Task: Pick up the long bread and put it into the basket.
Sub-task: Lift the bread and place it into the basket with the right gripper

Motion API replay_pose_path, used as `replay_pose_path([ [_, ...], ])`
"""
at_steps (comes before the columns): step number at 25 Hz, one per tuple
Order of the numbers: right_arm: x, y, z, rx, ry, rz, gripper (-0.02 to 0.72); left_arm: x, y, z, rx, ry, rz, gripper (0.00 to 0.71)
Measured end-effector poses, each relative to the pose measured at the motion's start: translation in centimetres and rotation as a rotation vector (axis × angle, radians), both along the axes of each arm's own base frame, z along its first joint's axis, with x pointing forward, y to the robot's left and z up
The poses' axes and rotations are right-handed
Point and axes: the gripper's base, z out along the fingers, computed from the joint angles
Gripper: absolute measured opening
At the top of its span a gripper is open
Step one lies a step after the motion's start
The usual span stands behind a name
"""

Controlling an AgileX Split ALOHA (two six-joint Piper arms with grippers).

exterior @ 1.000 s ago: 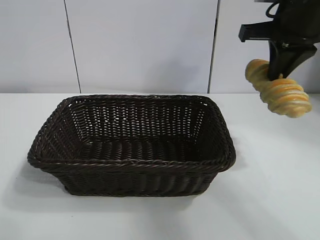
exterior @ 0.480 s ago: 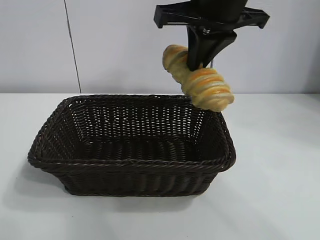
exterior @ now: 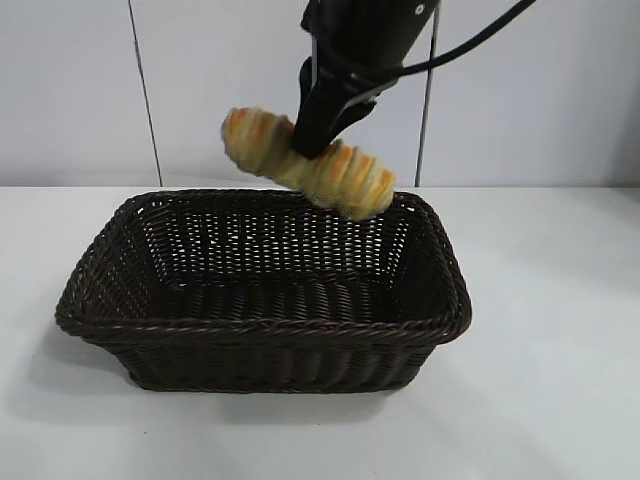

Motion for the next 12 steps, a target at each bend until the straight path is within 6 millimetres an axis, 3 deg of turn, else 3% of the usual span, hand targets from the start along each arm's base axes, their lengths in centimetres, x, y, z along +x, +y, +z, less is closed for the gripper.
replay_pose_path([
  [3, 0.3, 0.2, -1.4, -0.008, 0.014, -0.005, 0.034, 0.0, 0.0, 0.0, 0.0, 0.0, 0.0, 0.694],
  [6, 0.3, 0.3, -1.5, 0.001, 0.018, -0.011, 0.066, 0.0, 0.0, 0.0, 0.0, 0.0, 0.0, 0.694],
  [8, 0.3, 0.3, -1.3, 0.005, 0.025, -0.01, 0.186, 0.0, 0.0, 0.0, 0.0, 0.0, 0.0, 0.694],
  [12, 0.6, 0.6, 0.0, 0.007, 0.043, -0.001, 0.575, 0.0, 0.0, 0.0, 0.0, 0.0, 0.0, 0.694],
])
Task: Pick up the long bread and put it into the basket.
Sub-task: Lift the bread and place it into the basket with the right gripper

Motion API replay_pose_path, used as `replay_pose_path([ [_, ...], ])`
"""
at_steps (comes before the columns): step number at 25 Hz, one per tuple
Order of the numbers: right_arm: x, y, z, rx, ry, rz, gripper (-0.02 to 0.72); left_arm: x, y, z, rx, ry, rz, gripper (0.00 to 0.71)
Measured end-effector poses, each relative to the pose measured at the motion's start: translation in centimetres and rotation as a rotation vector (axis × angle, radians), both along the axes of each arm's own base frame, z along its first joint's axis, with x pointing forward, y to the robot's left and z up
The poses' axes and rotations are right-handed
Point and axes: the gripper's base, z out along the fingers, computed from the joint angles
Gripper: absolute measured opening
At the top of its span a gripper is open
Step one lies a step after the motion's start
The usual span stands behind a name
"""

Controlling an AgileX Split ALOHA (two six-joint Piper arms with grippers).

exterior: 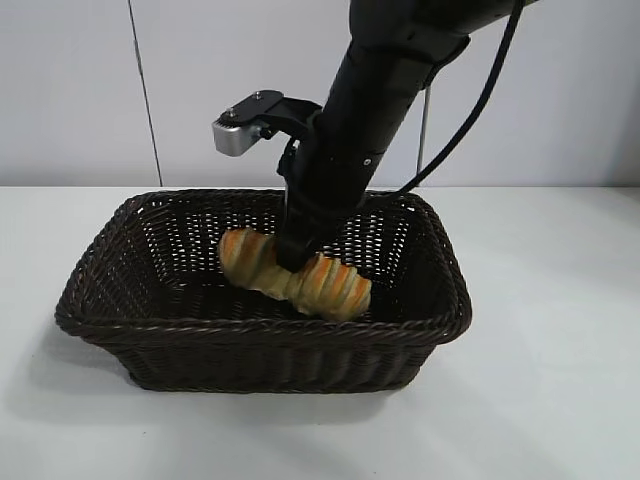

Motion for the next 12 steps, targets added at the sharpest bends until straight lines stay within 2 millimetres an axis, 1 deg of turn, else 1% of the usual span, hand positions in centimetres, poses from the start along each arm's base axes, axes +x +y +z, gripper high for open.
replay_pose_path([
  [1, 0.1, 0.1, 0.6, 0.004, 0.007, -0.005, 0.624, 0.0, 0.0, 0.0, 0.0, 0.0, 0.0, 0.694],
  [4, 0.6, 0.5, 3.3, 0.043, 0.014, -0.074, 0.677, 0.0, 0.0, 0.0, 0.0, 0.0, 0.0, 0.694],
  [8, 1.2, 0.3, 7.7, 0.074, 0.024, -0.271, 0.686, 0.0, 0.0, 0.0, -0.001, 0.0, 0.001, 0.694],
  [12, 1.6, -0.8, 11.8, 0.055, 0.002, -0.495, 0.694, 0.0, 0.0, 0.0, -0.001, 0.0, 0.001, 0.694],
])
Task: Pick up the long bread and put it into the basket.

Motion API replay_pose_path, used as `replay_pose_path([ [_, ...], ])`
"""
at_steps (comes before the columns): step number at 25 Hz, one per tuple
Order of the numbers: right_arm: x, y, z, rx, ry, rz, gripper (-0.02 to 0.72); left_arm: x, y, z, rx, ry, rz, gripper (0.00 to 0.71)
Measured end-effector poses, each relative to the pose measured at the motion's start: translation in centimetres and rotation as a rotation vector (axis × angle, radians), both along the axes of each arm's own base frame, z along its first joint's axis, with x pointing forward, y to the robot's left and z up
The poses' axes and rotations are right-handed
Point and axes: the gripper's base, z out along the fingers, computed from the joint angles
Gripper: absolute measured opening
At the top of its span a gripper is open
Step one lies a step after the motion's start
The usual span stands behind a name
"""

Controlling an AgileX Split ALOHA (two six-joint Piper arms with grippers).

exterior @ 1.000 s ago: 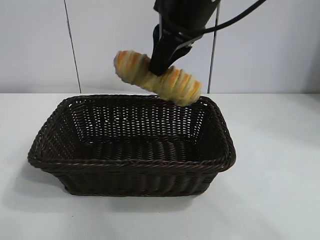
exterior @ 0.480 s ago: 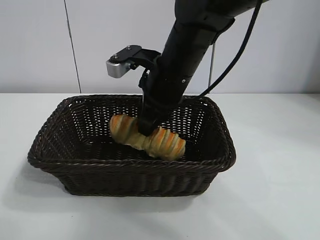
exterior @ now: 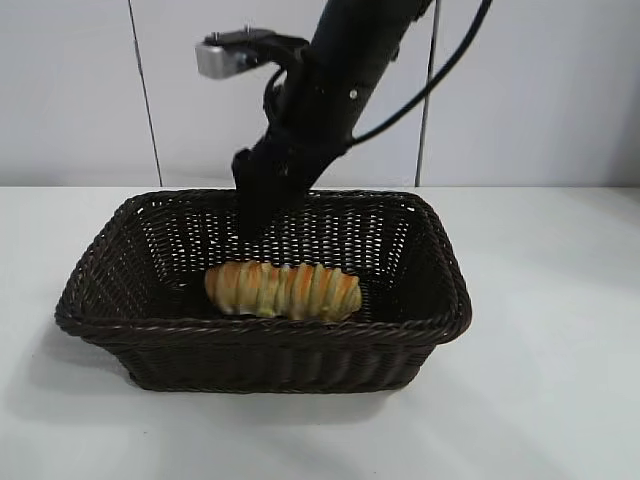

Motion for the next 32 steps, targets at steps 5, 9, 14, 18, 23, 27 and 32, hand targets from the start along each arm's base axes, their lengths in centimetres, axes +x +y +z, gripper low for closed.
replay_pose_path([
  [5, 1.0, -2.6, 4.6, 0.008, -0.106, -0.211, 0.694, 0.0, 0.0, 0.0, 0.0, 0.0, 0.0, 0.694],
  [9, 2.6, -7.3, 5.9, 0.018, -0.138, -0.352, 0.694, 0.0, 0.0, 0.0, -0.001, 0.0, 0.0, 0.694],
  [14, 5.0, -15.7, 5.9, 0.001, -0.136, -0.547, 0.694, 0.0, 0.0, 0.0, -0.001, 0.0, 0.0, 0.694],
  [18, 5.3, -22.2, 6.5, -0.012, -0.149, -0.676, 0.694, 0.0, 0.0, 0.0, -0.001, 0.0, 0.0, 0.694],
  [23, 3.3, -27.4, 8.7, 0.021, -0.168, -0.78, 0.694, 0.0, 0.0, 0.0, -0.001, 0.0, 0.0, 0.694],
  [27, -0.5, -29.0, 12.6, 0.086, -0.233, -0.817, 0.694, 0.0, 0.0, 0.0, -0.001, 0.0, 0.0, 0.694],
  [32, -7.8, -28.0, 18.2, 0.162, -0.353, -0.805, 0.694, 0.0, 0.0, 0.0, -0.001, 0.0, 0.0, 0.694],
])
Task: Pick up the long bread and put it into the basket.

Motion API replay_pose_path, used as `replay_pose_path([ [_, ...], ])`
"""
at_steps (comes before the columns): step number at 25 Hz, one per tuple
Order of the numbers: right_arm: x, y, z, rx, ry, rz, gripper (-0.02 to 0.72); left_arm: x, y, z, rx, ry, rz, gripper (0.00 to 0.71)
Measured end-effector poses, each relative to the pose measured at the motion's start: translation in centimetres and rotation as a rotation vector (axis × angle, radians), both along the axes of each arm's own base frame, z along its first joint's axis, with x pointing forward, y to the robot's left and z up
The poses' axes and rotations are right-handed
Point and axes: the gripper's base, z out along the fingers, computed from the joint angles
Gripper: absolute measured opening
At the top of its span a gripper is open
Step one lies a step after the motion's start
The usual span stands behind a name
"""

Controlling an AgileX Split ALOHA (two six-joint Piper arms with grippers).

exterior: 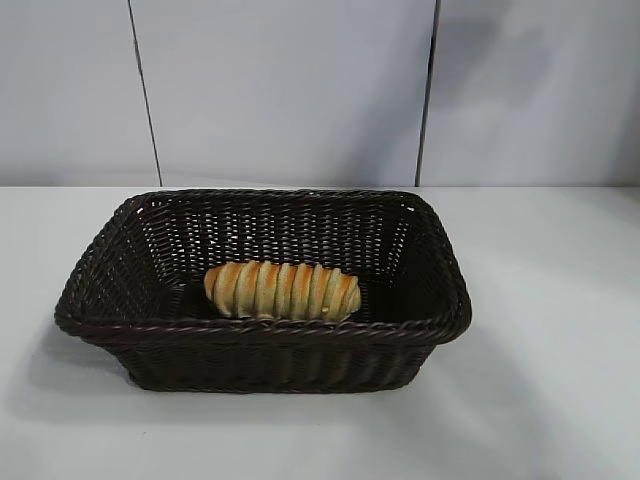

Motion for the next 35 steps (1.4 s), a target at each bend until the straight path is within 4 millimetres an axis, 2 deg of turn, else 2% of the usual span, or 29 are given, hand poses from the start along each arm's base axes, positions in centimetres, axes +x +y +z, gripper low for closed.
replay_pose_path([
  [2, -4.0, 0.6, 2.1, 0.002, -0.062, 0.007, 0.694, 0.0, 0.0, 0.0, 0.0, 0.0, 0.0, 0.694],
  [6, -11.9, 1.7, 4.1, -0.012, -0.156, 0.006, 0.694, 0.0, 0.0, 0.0, 0.0, 0.0, 0.0, 0.694],
  [9, -17.5, 2.3, 4.0, -0.024, -0.207, 0.003, 0.694, 0.0, 0.0, 0.0, 0.0, 0.0, 0.0, 0.694],
  [13, -23.8, 3.0, 1.8, -0.042, -0.251, -0.007, 0.694, 0.0, 0.0, 0.0, 0.0, 0.0, 0.0, 0.694],
  [17, -28.4, 3.6, -1.2, -0.058, -0.329, -0.011, 0.694, 0.0, 0.0, 0.0, 0.0, 0.0, 0.0, 0.694],
  [20, -30.4, 3.8, -4.1, -0.06, -0.349, 0.001, 0.694, 0.0, 0.0, 0.0, 0.0, 0.0, 0.0, 0.694],
  [24, -31.7, 4.0, -8.6, -0.05, -0.32, 0.056, 0.694, 0.0, 0.0, 0.0, 0.0, 0.0, 0.0, 0.694],
  [30, -32.9, 4.0, -15.2, -0.038, -0.301, 0.116, 0.694, 0.0, 0.0, 0.0, 0.0, 0.0, 0.0, 0.694],
  [35, -33.6, 4.0, -19.0, -0.011, -0.34, 0.104, 0.694, 0.0, 0.0, 0.0, 0.0, 0.0, 0.0, 0.694],
])
